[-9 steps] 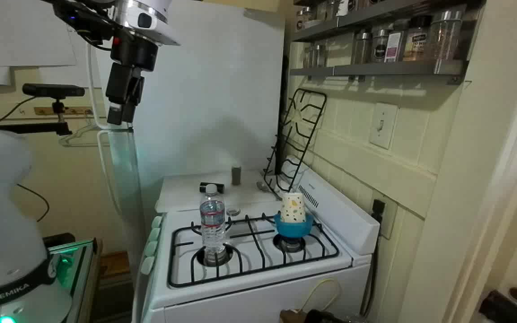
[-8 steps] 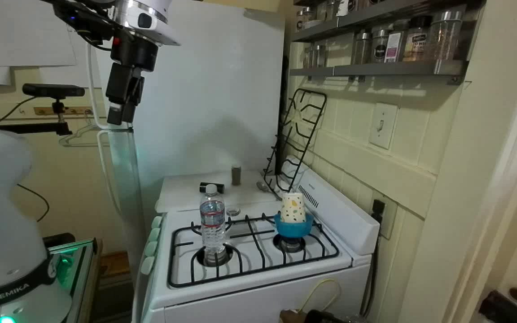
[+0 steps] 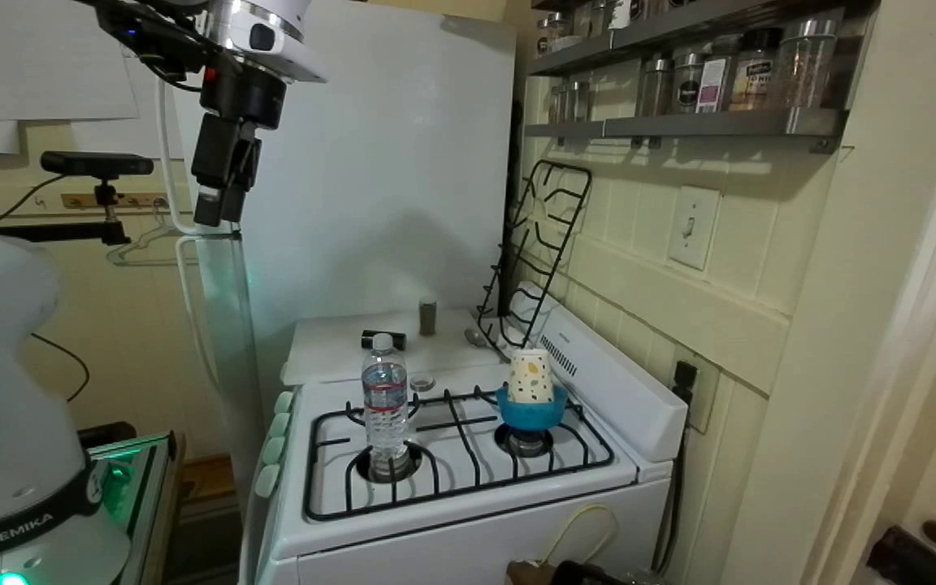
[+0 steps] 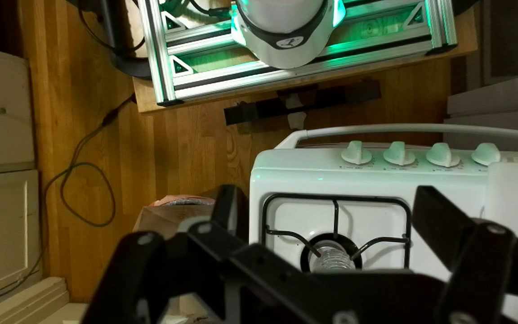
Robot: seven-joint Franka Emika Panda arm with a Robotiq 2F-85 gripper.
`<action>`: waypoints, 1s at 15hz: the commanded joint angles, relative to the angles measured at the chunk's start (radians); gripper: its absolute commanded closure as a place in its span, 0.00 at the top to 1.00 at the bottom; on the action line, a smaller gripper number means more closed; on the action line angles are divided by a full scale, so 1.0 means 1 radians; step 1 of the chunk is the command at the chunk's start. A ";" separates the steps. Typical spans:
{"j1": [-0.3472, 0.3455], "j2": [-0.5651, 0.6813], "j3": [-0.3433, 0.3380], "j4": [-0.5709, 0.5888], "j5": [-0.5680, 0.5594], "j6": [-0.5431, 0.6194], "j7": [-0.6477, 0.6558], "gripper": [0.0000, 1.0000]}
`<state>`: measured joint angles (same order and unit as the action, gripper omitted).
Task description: Move the black bottle to the right
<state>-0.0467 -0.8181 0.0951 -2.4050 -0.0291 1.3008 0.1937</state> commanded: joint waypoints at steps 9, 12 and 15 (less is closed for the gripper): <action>-0.019 0.323 0.225 0.042 0.119 0.471 0.514 1.00; 0.022 0.415 0.277 0.079 0.015 0.480 0.558 1.00; 0.058 0.407 0.243 0.057 0.019 0.490 0.559 1.00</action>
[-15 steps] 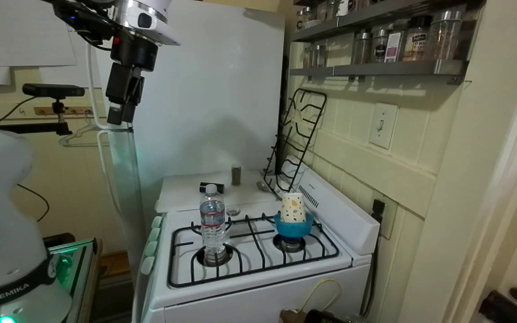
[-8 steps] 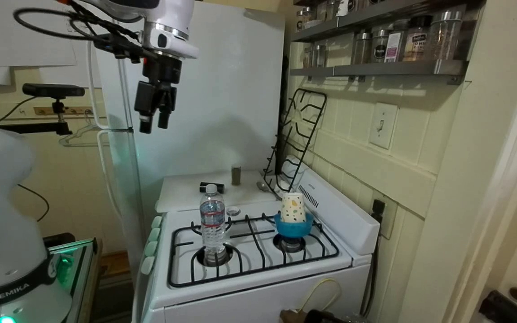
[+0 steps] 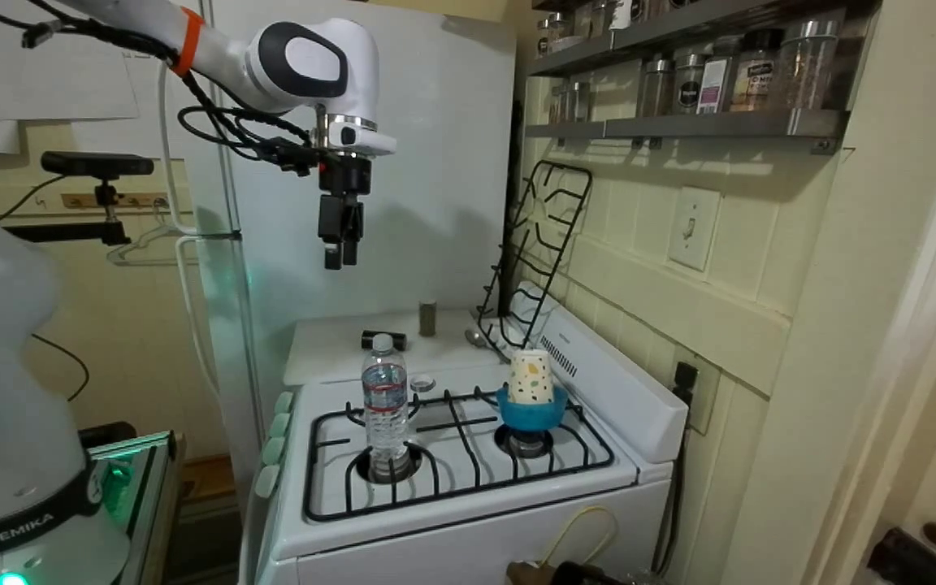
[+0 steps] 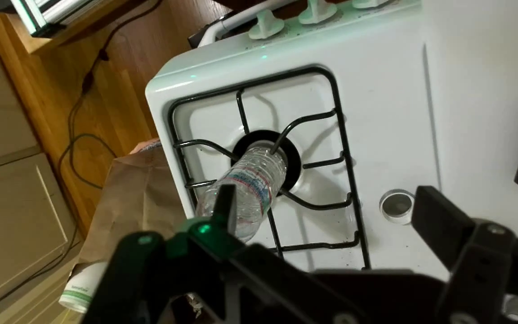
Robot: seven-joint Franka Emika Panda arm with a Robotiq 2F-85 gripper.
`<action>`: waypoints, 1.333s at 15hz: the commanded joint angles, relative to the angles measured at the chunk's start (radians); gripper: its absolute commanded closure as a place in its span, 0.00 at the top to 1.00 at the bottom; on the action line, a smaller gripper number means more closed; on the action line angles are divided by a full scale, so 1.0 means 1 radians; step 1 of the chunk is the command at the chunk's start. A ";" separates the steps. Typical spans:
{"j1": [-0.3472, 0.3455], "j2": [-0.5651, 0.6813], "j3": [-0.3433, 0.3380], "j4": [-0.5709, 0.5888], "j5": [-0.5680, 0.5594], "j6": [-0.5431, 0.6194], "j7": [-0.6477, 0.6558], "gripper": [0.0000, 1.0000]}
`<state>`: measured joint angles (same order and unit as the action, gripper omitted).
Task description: Move the black bottle to the right
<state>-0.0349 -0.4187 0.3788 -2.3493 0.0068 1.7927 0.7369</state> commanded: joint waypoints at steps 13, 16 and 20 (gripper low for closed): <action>0.187 0.302 -0.008 -0.067 0.087 0.922 0.287 1.00; 0.266 0.396 -0.022 -0.105 0.268 1.041 0.212 1.00; 0.292 0.501 -0.036 -0.076 0.399 0.993 0.089 1.00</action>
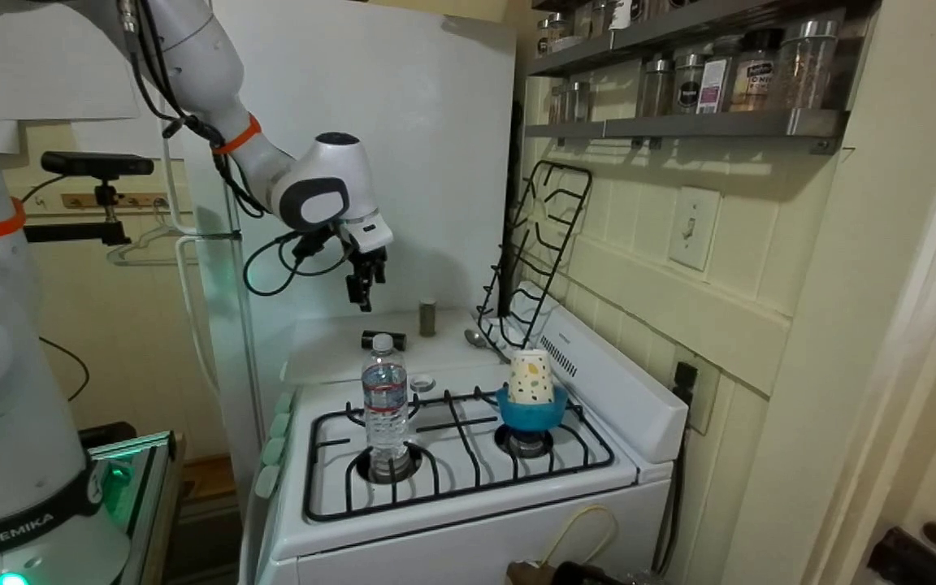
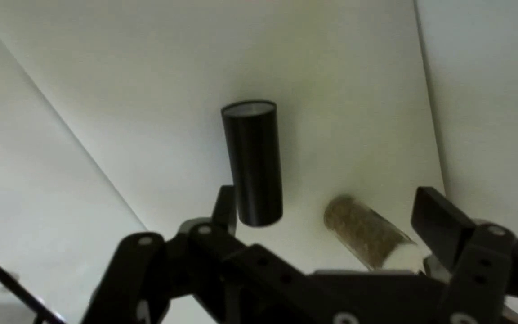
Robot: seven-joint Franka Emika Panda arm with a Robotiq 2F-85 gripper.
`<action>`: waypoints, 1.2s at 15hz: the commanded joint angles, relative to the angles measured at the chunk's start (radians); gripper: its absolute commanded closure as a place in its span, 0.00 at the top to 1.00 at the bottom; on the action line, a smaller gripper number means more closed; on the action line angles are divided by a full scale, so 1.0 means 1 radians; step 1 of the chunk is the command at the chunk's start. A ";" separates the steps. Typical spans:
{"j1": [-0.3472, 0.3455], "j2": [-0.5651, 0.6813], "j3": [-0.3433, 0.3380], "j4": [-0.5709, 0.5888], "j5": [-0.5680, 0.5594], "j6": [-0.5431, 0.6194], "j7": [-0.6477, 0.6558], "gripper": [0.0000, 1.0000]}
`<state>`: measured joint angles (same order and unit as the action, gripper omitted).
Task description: Move the black bottle to the right
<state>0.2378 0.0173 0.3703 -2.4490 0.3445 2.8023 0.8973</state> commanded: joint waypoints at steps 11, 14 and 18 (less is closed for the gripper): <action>0.001 0.201 -0.112 0.268 -0.013 -0.351 -0.365 1.00; 0.021 0.231 -0.131 0.305 -0.061 -0.453 -0.326 1.00; 0.059 0.263 -0.153 0.324 -0.137 -0.489 -0.243 1.00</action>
<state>0.2555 0.2452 0.2427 -2.1586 0.2670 2.3474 0.5821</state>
